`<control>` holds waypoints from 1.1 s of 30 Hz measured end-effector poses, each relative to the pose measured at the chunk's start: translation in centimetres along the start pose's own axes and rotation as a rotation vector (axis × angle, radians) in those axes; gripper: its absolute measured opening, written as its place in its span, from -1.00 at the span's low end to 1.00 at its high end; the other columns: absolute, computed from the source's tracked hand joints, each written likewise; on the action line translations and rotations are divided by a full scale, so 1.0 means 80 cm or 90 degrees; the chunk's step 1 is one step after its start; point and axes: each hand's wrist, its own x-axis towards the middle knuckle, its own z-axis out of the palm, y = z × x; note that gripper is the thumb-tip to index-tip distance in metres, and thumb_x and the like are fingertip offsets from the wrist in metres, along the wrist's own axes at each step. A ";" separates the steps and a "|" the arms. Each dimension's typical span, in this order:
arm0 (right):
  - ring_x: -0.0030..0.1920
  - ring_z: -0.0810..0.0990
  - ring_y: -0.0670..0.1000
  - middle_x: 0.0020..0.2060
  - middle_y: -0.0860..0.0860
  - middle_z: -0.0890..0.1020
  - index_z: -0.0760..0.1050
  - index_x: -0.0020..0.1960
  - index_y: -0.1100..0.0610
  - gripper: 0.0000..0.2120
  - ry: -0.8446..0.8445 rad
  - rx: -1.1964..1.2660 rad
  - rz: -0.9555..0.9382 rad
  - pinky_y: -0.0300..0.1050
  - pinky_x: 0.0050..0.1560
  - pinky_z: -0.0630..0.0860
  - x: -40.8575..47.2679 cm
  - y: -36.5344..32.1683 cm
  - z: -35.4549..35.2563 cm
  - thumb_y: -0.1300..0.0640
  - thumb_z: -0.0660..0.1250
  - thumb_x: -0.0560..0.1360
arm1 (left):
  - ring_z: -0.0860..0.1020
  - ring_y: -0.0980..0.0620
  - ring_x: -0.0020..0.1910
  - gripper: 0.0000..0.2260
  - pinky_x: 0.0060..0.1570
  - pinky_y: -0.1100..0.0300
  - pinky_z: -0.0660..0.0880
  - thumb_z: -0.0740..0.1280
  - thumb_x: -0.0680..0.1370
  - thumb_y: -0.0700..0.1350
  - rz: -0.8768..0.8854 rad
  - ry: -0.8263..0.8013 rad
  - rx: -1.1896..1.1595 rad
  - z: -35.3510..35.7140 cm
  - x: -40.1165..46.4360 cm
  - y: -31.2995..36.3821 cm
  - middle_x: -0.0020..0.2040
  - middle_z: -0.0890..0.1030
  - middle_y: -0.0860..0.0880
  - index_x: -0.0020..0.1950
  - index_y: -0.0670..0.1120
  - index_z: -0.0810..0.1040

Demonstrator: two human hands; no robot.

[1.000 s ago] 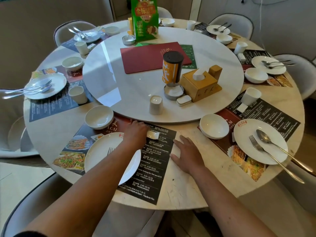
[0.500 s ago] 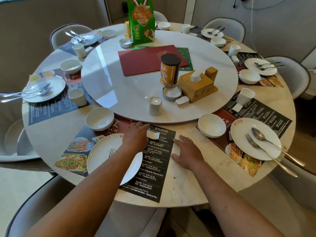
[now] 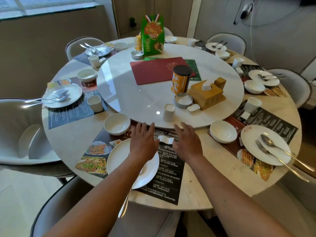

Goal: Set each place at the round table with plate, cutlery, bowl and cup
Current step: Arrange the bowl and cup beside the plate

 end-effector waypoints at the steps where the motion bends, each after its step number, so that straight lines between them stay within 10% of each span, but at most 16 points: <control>1: 0.55 0.12 0.15 0.56 0.09 0.18 0.15 0.58 0.00 -0.32 -0.003 -0.012 -0.021 0.12 0.44 0.34 0.011 -0.003 0.000 0.03 0.35 0.53 | 0.00 -0.21 0.62 -0.34 0.57 -0.13 -0.01 0.14 0.65 0.22 -0.005 0.001 0.003 0.000 0.003 0.002 0.63 0.10 -0.17 0.65 0.00 -0.01; 11: 0.56 0.05 0.27 0.60 0.15 -0.07 -0.09 0.61 -0.03 -0.17 -0.018 -0.241 -0.215 0.19 0.33 0.36 0.159 0.003 -0.014 0.22 0.34 0.53 | -0.04 -0.21 0.62 -0.34 0.57 -0.15 -0.05 0.14 0.66 0.19 -0.102 -0.039 -0.005 0.008 0.056 0.035 0.64 0.05 -0.17 0.65 0.01 -0.07; 21: 0.16 0.52 0.17 0.27 0.13 0.40 0.19 0.46 0.07 -0.41 -0.032 -0.239 -0.285 0.00 -0.06 0.48 0.194 0.014 -0.030 0.30 0.33 0.52 | 0.05 -0.19 0.59 -0.36 0.55 -0.13 -0.01 0.15 0.65 0.19 -0.129 -0.038 0.023 0.013 0.051 0.055 0.60 0.16 -0.17 0.64 0.01 -0.01; 30: 0.26 0.52 0.10 0.28 0.01 0.54 0.35 0.42 -0.01 -0.25 -0.026 0.474 0.120 -0.02 0.13 0.49 0.103 0.080 -0.020 -0.10 0.60 0.33 | 0.10 -0.17 0.58 -0.38 0.54 -0.09 0.05 0.20 0.64 0.15 -0.084 0.003 -0.003 0.011 0.025 0.062 0.58 0.22 -0.14 0.63 0.02 0.06; 33: 0.14 0.56 0.03 0.15 -0.02 0.59 0.45 0.34 -0.02 -0.36 -0.034 0.626 0.181 -0.14 -0.07 0.51 0.062 0.089 -0.007 -0.12 0.58 0.34 | 0.08 -0.17 0.59 -0.39 0.54 -0.09 0.03 0.21 0.64 0.14 -0.071 0.006 -0.015 0.014 0.015 0.063 0.58 0.22 -0.13 0.63 0.02 0.07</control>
